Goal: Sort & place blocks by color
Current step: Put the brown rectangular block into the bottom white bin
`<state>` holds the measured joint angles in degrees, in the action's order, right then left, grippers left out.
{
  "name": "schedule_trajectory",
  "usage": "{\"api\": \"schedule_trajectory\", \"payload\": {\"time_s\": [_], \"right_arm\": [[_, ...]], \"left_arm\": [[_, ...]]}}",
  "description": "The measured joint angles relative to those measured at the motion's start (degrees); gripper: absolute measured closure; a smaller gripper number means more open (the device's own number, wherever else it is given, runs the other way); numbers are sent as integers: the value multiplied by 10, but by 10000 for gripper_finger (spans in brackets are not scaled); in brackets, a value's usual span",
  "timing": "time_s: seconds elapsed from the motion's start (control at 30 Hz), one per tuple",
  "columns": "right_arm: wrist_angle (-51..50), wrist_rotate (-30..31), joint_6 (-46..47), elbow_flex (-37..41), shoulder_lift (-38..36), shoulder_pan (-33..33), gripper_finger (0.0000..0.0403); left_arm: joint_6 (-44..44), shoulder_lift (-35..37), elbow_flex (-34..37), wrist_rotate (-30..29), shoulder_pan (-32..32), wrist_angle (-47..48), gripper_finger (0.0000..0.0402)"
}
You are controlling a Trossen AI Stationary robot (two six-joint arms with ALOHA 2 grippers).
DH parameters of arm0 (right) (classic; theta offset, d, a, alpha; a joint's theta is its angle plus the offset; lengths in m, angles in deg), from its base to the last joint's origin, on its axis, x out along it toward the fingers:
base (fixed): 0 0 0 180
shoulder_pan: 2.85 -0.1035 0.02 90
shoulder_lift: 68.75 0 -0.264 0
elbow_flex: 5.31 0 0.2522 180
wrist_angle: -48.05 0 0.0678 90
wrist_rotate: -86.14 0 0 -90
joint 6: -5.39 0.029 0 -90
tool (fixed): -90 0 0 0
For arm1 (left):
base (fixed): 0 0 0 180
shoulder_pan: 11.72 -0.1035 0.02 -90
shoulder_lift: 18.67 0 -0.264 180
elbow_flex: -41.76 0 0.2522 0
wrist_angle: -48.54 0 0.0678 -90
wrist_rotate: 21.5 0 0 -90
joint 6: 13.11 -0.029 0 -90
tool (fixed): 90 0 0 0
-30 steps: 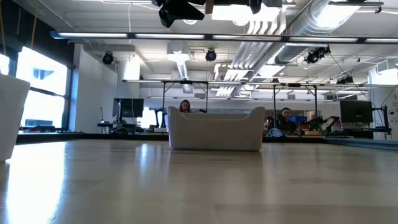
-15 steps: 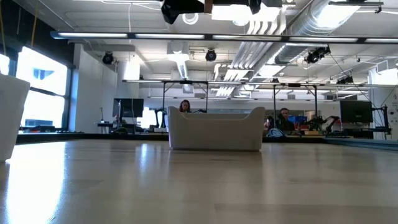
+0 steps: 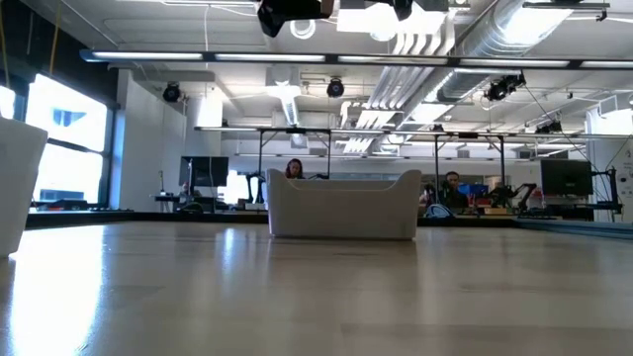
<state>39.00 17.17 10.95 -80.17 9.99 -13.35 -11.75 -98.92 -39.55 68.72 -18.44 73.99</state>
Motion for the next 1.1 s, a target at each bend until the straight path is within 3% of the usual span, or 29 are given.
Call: {"api": "schedule_trajectory", "payload": {"time_s": [0.43,0.77,0.93,1.1], "right_arm": [[-4,-2,2,0,0,0,311],[-11,1,6,0,1,0,224],[-21,2,6,0,0,-5,184],[-28,2,6,0,-1,-9,172]], "left_arm": [[-26,0,0,9,0,2,308],[-37,0,0,4,0,22,303],[-36,3,0,-7,0,87,304],[-15,23,0,-24,5,180,303]]}}
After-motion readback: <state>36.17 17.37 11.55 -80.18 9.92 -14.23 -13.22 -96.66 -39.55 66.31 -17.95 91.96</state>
